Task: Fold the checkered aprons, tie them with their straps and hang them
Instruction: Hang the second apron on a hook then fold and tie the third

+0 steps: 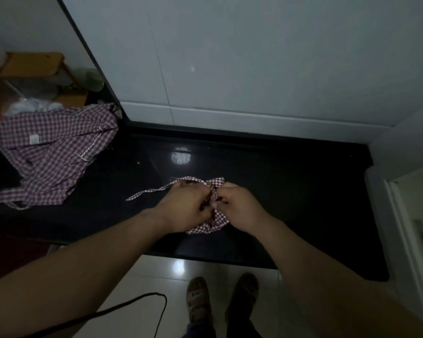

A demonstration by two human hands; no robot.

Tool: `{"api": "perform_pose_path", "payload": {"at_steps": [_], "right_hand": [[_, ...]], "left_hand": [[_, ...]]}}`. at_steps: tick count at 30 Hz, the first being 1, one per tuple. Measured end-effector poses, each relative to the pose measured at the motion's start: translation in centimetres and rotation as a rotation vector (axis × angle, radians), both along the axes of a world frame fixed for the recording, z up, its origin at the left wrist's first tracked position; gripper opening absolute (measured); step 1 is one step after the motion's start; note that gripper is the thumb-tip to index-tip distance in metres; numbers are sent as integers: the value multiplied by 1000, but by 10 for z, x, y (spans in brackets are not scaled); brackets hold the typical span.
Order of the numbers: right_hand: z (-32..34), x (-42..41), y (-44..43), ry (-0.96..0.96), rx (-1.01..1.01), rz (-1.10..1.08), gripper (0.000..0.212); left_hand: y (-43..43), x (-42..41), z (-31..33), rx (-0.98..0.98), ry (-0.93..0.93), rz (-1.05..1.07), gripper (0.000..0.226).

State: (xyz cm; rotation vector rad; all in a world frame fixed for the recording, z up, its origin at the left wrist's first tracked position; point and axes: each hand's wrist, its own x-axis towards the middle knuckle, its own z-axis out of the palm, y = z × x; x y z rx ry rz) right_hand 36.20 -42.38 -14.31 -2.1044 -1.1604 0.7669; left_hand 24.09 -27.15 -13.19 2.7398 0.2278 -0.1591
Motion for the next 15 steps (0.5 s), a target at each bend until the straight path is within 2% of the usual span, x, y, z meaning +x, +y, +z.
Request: {"api": "perform_pose_path", "payload": {"at_steps": [2,4,6,8,10,12,15], "right_hand": [[0,-1,1,-52,24,18,10],[2,-4,-2,-44,6,-25,12],[3,-7,-9,-22,-9,-141,10],[1,-9,-17,-17,-5,-284,12],[-1,-11,-24,-33,-7,-362,13],[-1,-14,-25,-60,1,-383,10],[0,-15,-20,-100,45,-363,8]], "left_hand": [[-1,-6,2,-19,-25,-45,20],[3,-10,2,-2,-41,-126,27],[9,-6,2,61,-107,-223,30],[10,5,0,52,-203,-230,20],[1,13,-2,13,-256,-115,22],[-6,11,-12,-67,-290,95,26],[-11,1,-26,-234,-246,331,31]]}}
